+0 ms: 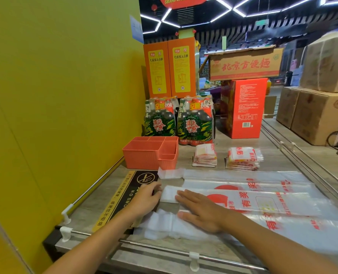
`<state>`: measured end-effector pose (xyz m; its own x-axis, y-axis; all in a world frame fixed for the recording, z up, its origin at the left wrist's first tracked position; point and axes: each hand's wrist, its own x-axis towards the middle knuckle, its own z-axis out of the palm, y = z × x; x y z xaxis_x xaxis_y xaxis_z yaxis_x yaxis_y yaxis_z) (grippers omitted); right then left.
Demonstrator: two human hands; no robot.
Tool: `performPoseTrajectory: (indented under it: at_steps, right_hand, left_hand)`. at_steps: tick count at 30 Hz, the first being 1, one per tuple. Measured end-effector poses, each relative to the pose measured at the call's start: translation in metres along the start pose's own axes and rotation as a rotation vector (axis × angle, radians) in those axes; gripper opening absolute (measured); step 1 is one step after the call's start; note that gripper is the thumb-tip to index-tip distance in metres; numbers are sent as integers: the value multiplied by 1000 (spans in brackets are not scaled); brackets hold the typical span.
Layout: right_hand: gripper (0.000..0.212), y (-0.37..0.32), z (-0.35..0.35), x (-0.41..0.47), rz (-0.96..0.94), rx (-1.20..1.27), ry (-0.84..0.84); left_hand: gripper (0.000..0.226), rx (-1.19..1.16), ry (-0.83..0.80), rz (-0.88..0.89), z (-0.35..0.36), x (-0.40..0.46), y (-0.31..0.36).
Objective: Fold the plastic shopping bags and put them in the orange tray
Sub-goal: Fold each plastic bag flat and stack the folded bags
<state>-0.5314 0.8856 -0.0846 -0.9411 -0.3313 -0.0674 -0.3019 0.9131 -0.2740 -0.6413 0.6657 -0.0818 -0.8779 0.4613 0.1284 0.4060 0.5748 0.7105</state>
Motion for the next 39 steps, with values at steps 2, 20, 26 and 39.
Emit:
performPoseTrajectory:
  at_steps: [2,20,26,39]
  right_hand:
    - [67,0,-1,0,1,7,-3]
    - [69,5,-7,-12,13,123,68]
    - [66,7,-8,-12,3,141,95]
    - [67,11,-8,-11,21,178,117]
  left_hand:
    - [38,-120,-15,-31,-1,1,4]
    - [20,-795,-5,-430,9,7,44]
    - [11,-667,71,-372,19,4,50]
    - [14,-601,29,-326,52,12,59]
